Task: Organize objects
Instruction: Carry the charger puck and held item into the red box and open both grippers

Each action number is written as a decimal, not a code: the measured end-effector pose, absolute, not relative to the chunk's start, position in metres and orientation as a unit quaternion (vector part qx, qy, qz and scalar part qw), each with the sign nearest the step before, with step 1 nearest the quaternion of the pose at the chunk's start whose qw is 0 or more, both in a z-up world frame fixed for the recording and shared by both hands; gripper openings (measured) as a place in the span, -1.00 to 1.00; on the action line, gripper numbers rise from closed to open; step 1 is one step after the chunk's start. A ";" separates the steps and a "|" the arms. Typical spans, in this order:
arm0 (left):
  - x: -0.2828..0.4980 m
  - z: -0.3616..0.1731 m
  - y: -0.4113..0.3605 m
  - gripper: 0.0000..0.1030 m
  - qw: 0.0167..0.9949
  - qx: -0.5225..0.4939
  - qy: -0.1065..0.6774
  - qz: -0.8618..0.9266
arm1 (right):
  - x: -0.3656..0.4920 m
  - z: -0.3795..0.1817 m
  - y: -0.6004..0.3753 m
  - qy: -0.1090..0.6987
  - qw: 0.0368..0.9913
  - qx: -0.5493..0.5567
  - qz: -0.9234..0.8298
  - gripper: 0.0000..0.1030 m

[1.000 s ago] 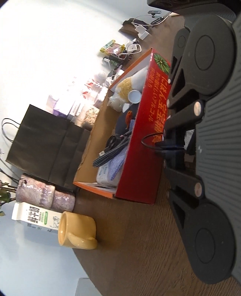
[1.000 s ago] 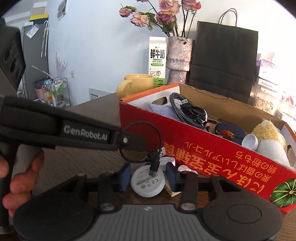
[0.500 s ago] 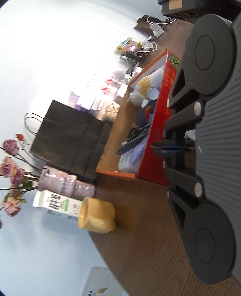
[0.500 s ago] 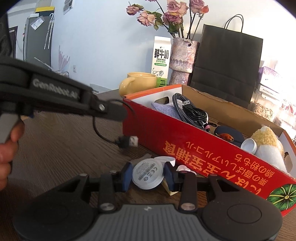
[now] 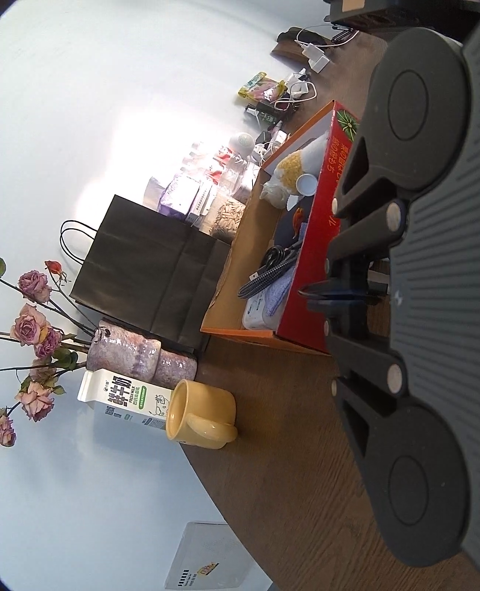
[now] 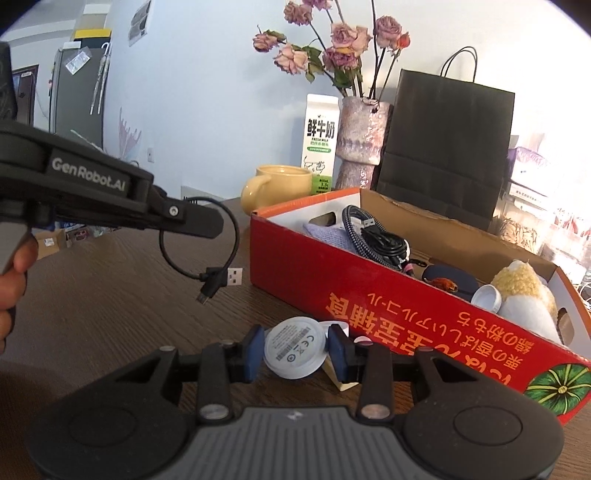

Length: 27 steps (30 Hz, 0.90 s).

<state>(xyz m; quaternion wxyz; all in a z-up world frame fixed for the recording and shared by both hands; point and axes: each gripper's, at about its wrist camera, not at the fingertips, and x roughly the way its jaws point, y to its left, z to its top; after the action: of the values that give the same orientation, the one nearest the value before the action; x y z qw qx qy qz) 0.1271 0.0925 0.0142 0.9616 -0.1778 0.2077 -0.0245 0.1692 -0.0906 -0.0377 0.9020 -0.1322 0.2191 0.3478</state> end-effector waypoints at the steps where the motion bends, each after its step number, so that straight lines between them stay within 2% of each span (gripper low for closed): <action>1: 0.127 0.015 0.092 -0.94 0.962 -0.177 0.208 -0.026 | 0.168 -0.036 -0.093 0.217 0.903 -0.129 0.347 -0.30; 14: 0.139 0.043 0.063 -0.94 0.969 -0.154 0.182 -0.056 | 0.171 -0.011 -0.126 0.187 0.925 -0.091 0.317 -0.29; 27: 0.198 0.067 0.022 -0.94 0.975 -0.131 0.158 -0.090 | 0.220 0.017 -0.155 0.155 0.946 -0.062 0.276 -0.29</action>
<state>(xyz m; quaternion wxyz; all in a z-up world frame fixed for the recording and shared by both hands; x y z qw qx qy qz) 0.1978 0.0222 0.0670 0.9746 -0.1307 0.1584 -0.0895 0.2203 -0.1550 0.0175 0.9464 -0.0624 0.1554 0.2761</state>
